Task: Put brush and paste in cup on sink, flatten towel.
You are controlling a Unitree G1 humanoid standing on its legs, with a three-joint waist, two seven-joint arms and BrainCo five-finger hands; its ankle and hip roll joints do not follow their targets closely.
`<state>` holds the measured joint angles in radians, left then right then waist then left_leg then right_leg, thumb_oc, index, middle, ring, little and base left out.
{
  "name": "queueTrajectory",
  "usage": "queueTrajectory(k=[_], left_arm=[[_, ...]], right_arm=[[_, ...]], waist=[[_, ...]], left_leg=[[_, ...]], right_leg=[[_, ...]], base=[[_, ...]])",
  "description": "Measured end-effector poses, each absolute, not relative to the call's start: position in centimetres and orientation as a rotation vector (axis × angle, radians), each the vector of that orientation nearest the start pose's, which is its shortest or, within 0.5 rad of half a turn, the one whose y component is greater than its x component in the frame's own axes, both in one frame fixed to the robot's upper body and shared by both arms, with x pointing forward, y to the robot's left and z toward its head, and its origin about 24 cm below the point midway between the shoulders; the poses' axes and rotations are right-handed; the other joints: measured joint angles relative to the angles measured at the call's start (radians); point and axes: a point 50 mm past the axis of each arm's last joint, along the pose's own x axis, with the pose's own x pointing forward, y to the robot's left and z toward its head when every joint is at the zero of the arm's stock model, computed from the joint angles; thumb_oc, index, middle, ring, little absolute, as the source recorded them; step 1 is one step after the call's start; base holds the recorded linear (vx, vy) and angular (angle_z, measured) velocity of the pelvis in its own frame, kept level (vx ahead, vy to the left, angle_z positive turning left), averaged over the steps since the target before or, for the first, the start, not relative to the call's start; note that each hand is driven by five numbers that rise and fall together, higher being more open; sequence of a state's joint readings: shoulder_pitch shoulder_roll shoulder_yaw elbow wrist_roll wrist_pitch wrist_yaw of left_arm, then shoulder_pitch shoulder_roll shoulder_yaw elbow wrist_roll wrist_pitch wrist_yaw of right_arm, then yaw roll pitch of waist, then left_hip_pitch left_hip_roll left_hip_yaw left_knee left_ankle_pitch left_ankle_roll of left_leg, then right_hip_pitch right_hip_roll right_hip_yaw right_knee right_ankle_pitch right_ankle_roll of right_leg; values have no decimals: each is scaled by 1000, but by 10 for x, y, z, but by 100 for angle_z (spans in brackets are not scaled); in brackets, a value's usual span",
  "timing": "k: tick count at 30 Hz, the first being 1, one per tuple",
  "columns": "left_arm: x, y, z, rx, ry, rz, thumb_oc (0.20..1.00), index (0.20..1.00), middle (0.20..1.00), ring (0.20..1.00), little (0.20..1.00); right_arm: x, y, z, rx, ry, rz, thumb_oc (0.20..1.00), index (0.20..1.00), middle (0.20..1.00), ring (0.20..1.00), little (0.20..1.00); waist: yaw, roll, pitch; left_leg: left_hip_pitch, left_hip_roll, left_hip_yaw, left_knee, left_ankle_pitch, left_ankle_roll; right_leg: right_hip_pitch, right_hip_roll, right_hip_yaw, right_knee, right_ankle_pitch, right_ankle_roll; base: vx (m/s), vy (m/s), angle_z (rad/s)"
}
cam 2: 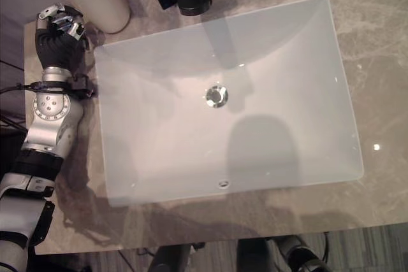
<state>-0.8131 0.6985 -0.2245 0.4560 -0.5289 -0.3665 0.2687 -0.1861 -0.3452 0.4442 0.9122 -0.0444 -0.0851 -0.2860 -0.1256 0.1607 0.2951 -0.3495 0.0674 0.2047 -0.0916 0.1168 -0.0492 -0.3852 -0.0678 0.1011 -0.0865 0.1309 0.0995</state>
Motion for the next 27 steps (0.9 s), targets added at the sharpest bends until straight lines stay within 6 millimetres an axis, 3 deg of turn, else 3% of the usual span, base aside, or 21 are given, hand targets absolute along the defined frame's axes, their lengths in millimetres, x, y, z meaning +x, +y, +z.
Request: queueTrajectory(k=[3, 9, 13, 15, 18, 22, 27], left_arm=[[355, 230, 258, 150, -700, 143, 200, 200, 200, 200, 200], [353, 234, 252, 149, -689, 163, 200, 200, 200, 200, 200], [331, 268, 201, 59, -588, 289, 200, 200, 200, 200, 200], [319, 286, 173, 53, -506, 358, 200, 200, 200, 200, 200], [301, 303, 148, 30, -449, 431, 200, 200, 200, 200, 200], [269, 307, 106, -32, -367, 498, 200, 200, 200, 200, 200], [225, 317, 72, -76, -292, 614, 200, 200, 200, 200, 200]], right_arm=[[221, -211, -94, -674, 597, 27, 1000, 1000, 1000, 1000, 1000], [222, -211, -93, -674, 594, 26, 1000, 1000, 1000, 1000, 1000], [216, -210, -98, -664, 613, 27, 1000, 1000, 1000, 1000, 1000], [207, -211, -103, -661, 640, 29, 1000, 1000, 1000, 1000, 1000], [197, -216, -108, -655, 677, 17, 1000, 1000, 1000, 1000, 1000], [176, -228, -119, -645, 760, -20, 1000, 1000, 1000, 1000, 1000], [144, -233, -133, -640, 867, -6, 1000, 1000, 1000, 1000, 1000]], waist=[[-3, -1, 0], [-9, -6, -3], [-27, -25, -16], [-14, -39, -35], [5, -55, -62], [12, -60, -73], [83, -89, -105]], left_leg=[[1, 1, 1, 0, 0, 0], [10, 2, 3, 0, 0, 0], [78, 13, 25, 0, -16, -6], [104, 27, 21, 0, -20, -11], [118, 42, 10, 0, -19, -18], [172, 46, -33, 0, -22, -25], [201, 49, -83, 0, -19, -30]], right_leg=[[0, 2, 1, 0, 2, -2], [9, 3, 2, 0, 9, -4], [63, 13, 25, 0, 2, -6], [89, 22, 22, 0, -6, -10], [108, 35, 9, 0, -15, -19], [183, 38, -32, -1, -31, -34], [238, 41, -82, -8, -47, -41]], base=[[0, 0, 0], [4, -6, 0], [44, -47, -20], [55, -28, -8], [61, -42, 5], [16, -45, 27], [-61, -88, 28]])
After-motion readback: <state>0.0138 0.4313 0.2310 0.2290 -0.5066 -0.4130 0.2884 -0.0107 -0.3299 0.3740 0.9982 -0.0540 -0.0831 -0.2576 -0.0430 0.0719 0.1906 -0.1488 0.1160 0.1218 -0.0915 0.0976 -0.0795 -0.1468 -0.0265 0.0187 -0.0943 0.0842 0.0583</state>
